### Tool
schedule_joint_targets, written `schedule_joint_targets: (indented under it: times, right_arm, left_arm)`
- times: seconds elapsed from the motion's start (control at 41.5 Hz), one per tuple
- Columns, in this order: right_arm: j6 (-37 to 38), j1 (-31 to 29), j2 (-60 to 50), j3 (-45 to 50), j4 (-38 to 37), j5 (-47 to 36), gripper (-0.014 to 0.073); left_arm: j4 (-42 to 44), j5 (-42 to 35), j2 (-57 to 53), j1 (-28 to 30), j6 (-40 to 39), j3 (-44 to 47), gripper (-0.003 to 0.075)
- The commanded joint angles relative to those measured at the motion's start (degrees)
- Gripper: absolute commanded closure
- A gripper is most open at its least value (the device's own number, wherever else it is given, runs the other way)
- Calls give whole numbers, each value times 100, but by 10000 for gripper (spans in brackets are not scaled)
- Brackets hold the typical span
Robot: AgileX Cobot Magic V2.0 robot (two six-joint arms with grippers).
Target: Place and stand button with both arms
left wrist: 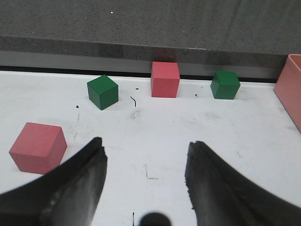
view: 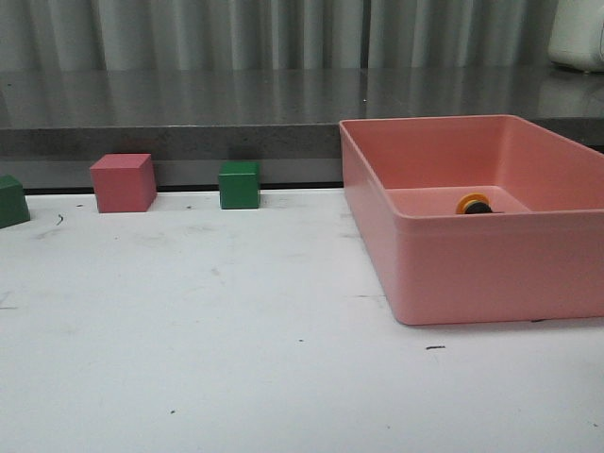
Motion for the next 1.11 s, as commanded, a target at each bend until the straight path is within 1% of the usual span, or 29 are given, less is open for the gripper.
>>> schedule_joint_targets:
  times: [0.0, 0.506, 0.65, 0.698, 0.794, 1.083]
  right_arm:
    - [-46, 17, 411, -536, 44, -219, 43]
    - [-46, 17, 2823, -2130, -5, -138, 43]
    - [-40, -80, 3456, -2566, -5, 21, 43]
    - [71, -150, 3665, -2714, -5, 73, 43]
    - [289, -253, 4028, -2990, -5, 127, 43]
    - [313, -282, 4830, -3604, -4, 336, 43]
  left_arm:
    - [-16, -464, 61, 2, -8, -184, 354]
    - [-16, -464, 61, 2, -8, -184, 354]
    - [-16, -464, 61, 2, -8, -184, 354]
    - [-16, -464, 61, 2, -8, -184, 354]
    - [-16, -464, 61, 2, -8, -184, 354]
    - [-16, -464, 61, 2, -8, -184, 354]
